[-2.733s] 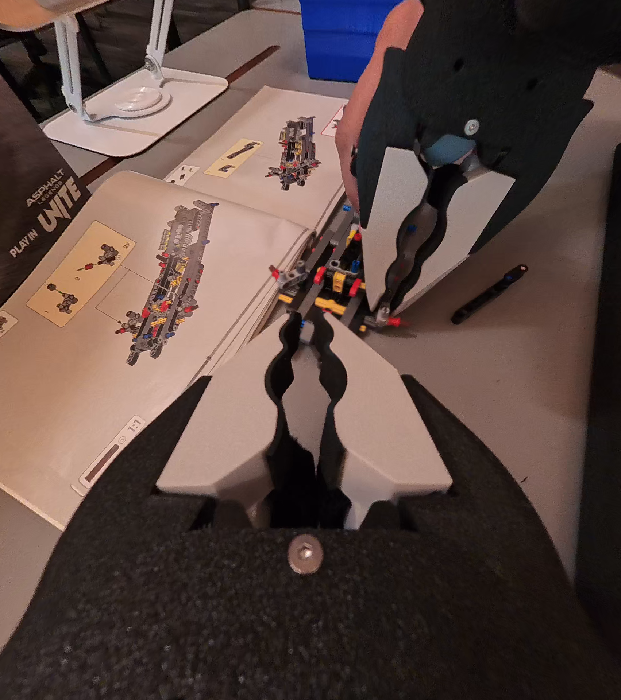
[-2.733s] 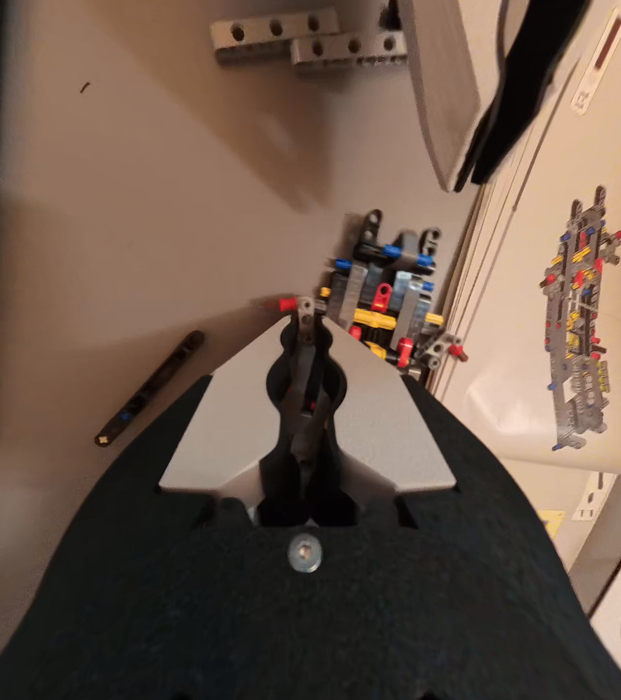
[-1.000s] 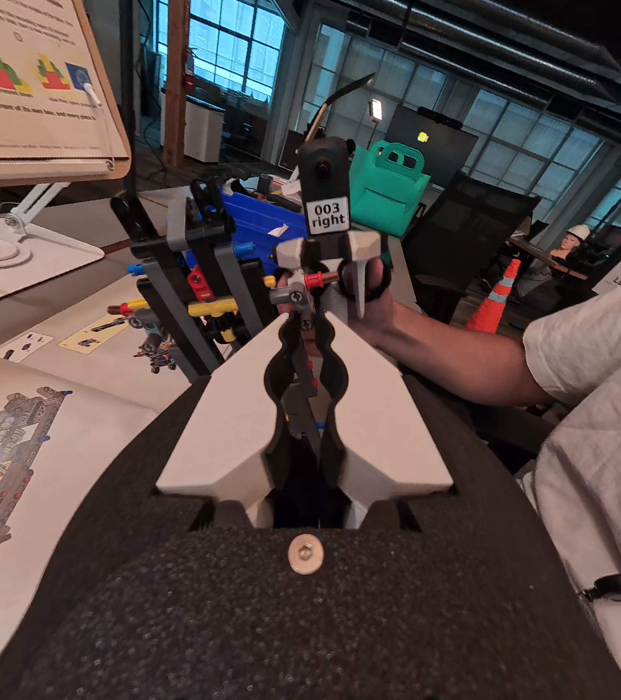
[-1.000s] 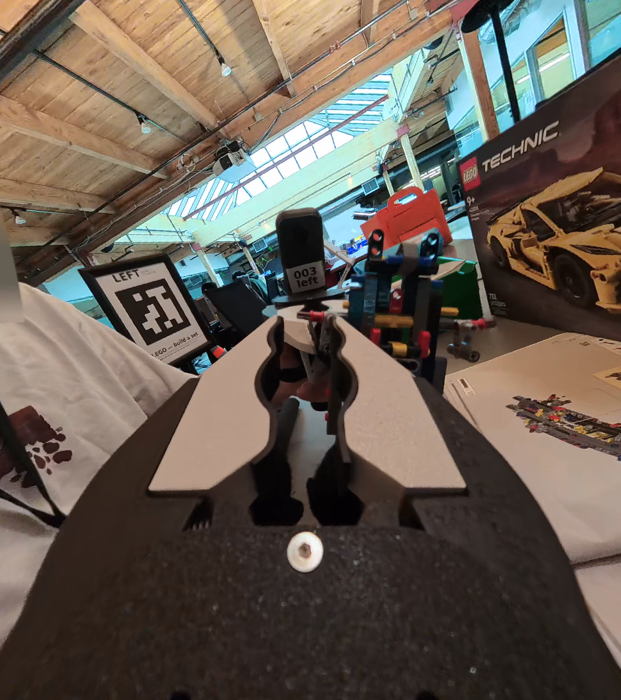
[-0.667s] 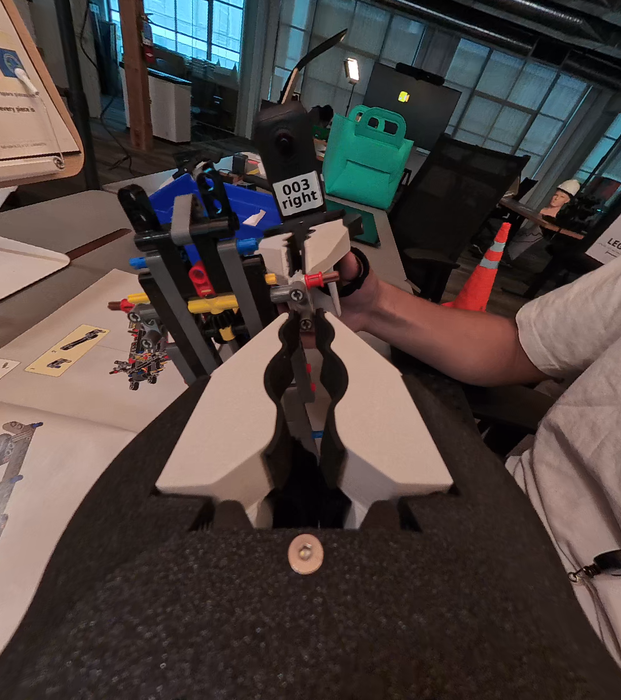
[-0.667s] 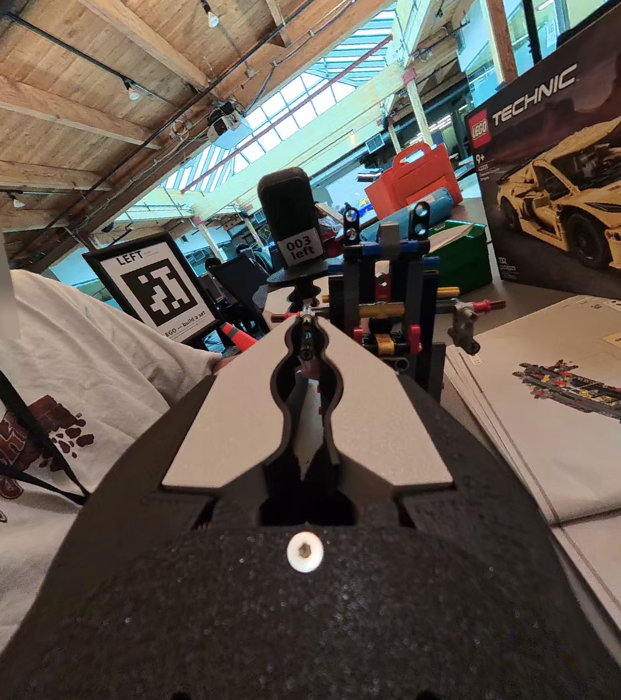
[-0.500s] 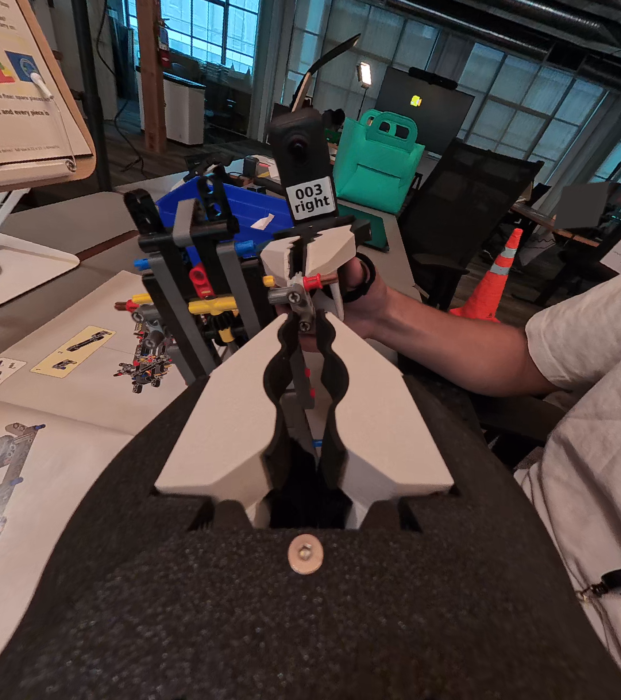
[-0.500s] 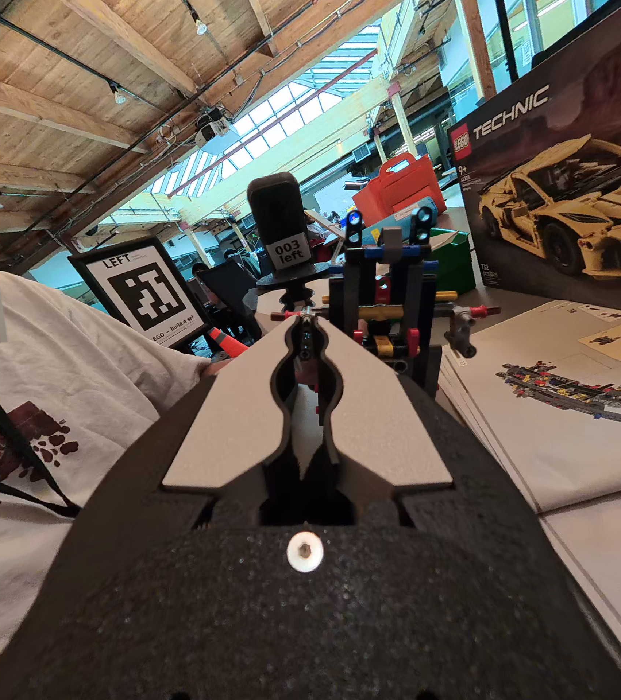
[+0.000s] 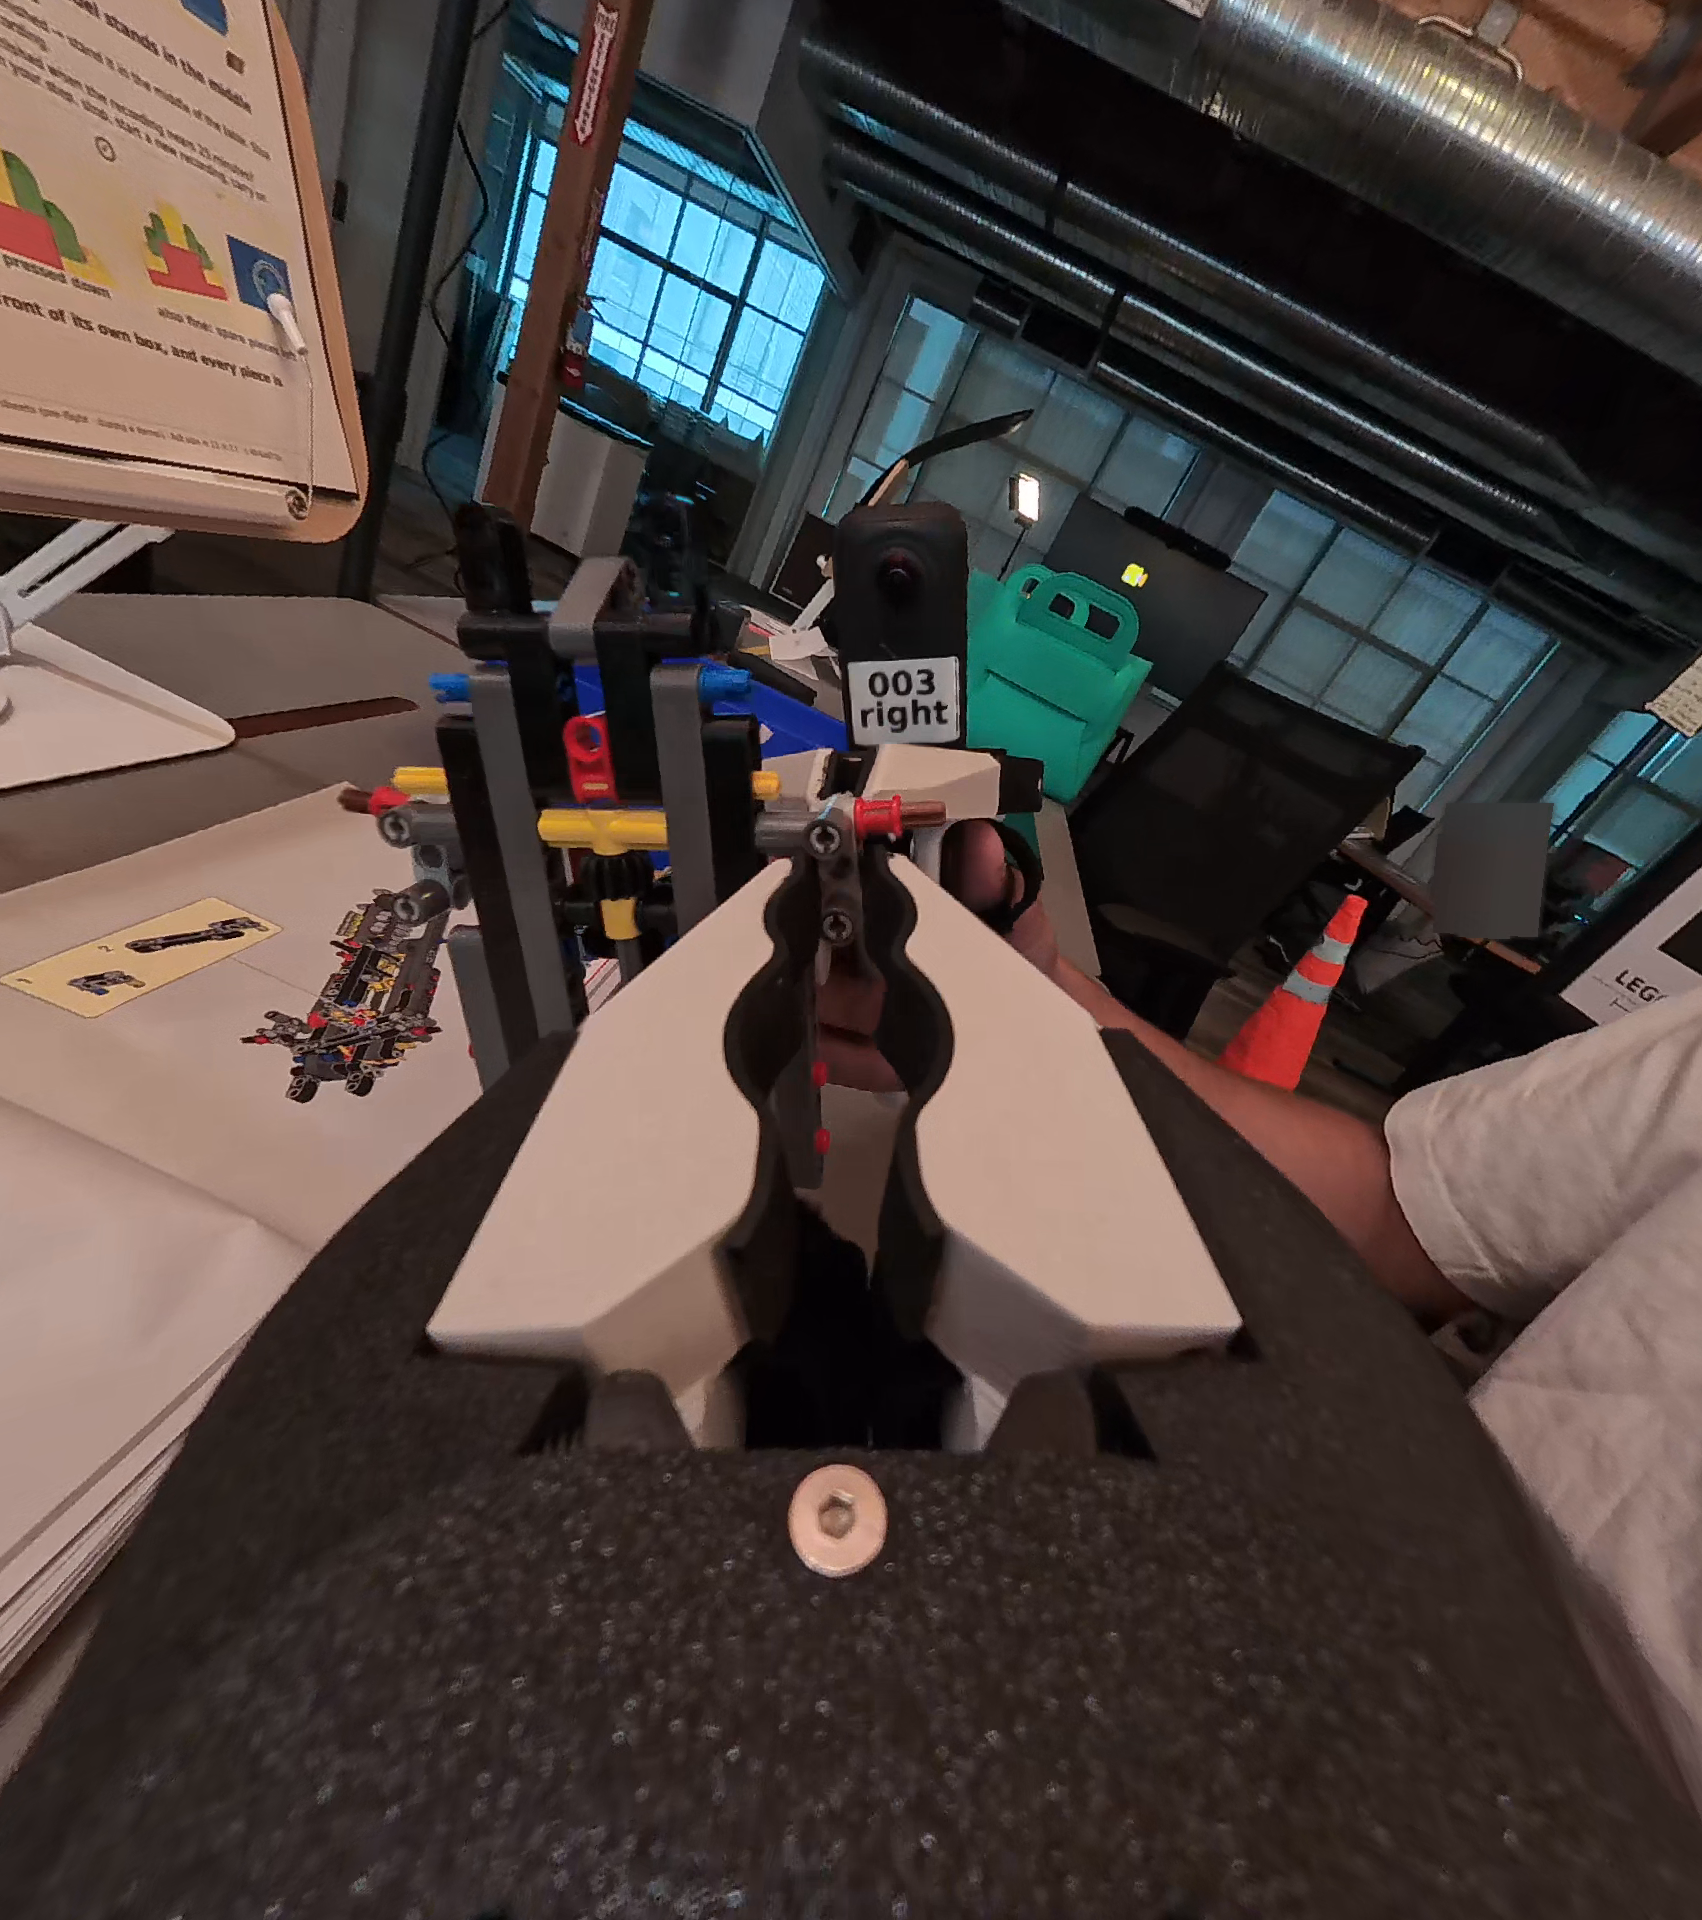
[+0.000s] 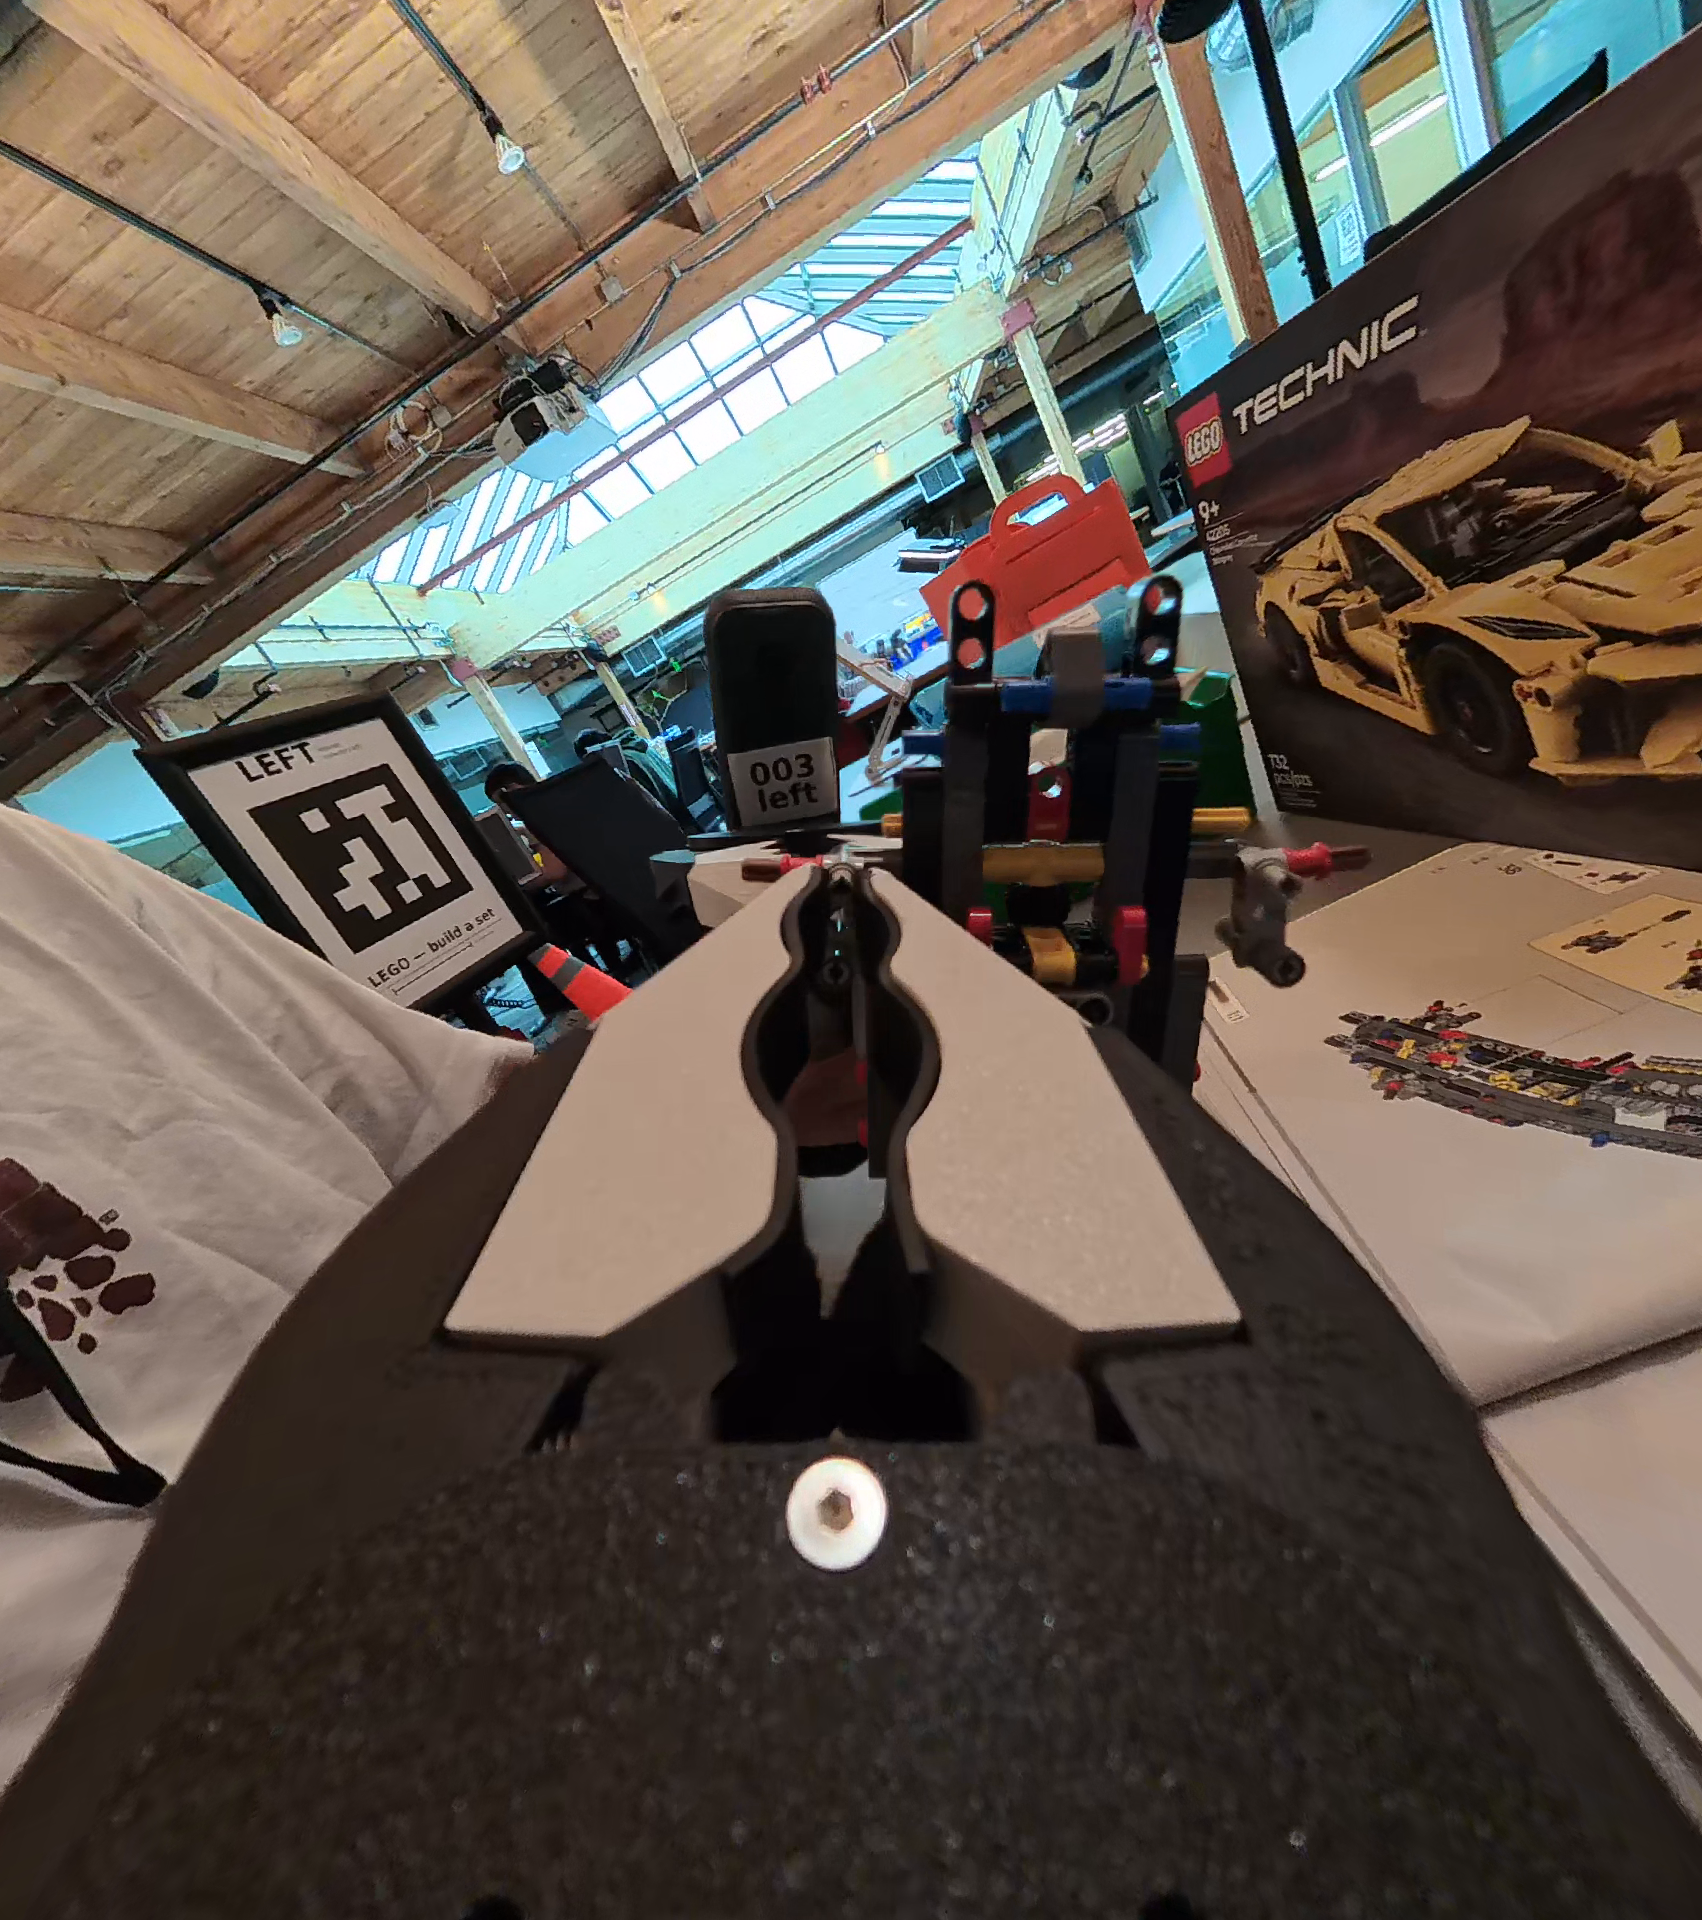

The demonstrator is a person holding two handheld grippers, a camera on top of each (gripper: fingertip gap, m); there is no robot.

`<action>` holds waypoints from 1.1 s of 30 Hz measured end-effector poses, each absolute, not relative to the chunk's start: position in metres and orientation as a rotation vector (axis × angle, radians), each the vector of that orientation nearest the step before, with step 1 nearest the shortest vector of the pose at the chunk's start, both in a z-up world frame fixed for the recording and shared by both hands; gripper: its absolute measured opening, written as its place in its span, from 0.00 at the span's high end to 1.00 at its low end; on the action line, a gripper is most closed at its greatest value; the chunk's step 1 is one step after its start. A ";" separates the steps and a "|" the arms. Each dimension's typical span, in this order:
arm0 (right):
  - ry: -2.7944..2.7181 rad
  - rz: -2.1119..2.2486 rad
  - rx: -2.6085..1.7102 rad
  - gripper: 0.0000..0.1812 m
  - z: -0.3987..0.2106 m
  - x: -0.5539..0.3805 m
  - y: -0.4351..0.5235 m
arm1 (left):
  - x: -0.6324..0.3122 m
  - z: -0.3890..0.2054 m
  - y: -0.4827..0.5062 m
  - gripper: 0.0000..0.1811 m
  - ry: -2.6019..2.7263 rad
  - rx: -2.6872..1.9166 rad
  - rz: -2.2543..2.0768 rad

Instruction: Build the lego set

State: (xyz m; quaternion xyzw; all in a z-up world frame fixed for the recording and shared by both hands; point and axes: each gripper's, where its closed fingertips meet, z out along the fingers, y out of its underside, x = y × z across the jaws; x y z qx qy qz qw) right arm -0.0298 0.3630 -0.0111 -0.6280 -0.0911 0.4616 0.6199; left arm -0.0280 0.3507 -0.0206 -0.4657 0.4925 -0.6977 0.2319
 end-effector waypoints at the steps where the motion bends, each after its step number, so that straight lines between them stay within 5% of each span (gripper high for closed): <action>1: -0.206 1.065 -1.439 0.98 -0.011 -0.030 0.363 | -0.028 -0.021 0.351 0.97 1.349 -1.283 -1.926; 33: -0.295 1.005 -1.451 0.98 -0.013 -0.038 0.359 | -0.035 -0.019 0.342 0.97 1.385 -1.352 -2.193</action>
